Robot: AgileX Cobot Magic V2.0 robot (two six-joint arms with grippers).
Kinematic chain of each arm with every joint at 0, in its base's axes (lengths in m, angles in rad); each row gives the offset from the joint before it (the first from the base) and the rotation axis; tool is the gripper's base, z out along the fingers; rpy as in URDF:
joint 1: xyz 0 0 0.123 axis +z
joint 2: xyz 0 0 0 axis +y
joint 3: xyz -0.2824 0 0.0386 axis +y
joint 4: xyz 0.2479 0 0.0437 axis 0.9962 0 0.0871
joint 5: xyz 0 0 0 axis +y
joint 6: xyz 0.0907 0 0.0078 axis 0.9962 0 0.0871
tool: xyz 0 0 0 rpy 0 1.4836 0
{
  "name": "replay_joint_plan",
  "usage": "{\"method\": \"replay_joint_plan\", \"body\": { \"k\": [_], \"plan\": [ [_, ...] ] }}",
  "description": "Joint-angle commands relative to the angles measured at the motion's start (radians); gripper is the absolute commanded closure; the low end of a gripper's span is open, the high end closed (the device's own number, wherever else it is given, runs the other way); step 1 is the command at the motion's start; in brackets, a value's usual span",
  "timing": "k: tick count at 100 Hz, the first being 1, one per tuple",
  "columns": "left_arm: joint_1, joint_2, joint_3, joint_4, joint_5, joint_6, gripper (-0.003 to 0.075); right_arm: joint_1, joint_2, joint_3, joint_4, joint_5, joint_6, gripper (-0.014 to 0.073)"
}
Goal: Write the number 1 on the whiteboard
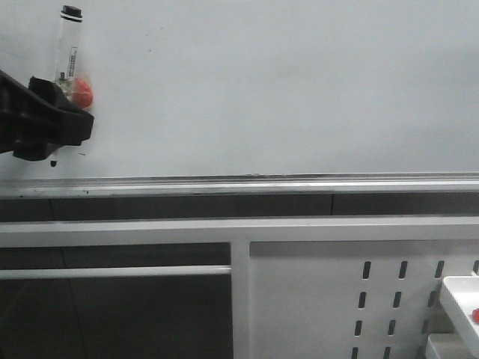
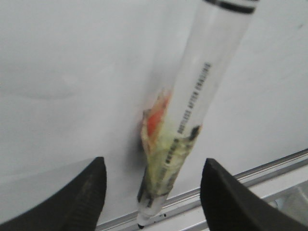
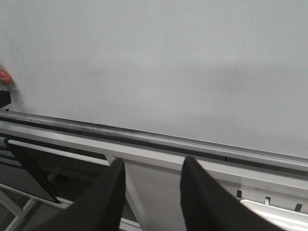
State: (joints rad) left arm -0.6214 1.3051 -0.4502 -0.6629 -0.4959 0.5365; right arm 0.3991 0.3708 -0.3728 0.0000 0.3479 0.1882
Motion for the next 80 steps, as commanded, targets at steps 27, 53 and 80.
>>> {"method": "replay_joint_plan", "body": {
  "k": [27, 53, 80],
  "plan": [
    [-0.001, -0.016, -0.033, 0.032, -0.173, -0.002, 0.0407, -0.005, 0.016, -0.036, -0.01, -0.075, -0.012, 0.0348],
    [-0.001, -0.016, -0.033, 0.032, -0.173, -0.002, 0.061, -0.005, 0.016, -0.036, -0.01, -0.072, -0.012, 0.0348],
    [-0.001, -0.029, -0.033, 0.081, -0.12, -0.002, 0.074, -0.005, 0.016, -0.036, -0.01, -0.021, -0.012, 0.0348]
  ]
}}
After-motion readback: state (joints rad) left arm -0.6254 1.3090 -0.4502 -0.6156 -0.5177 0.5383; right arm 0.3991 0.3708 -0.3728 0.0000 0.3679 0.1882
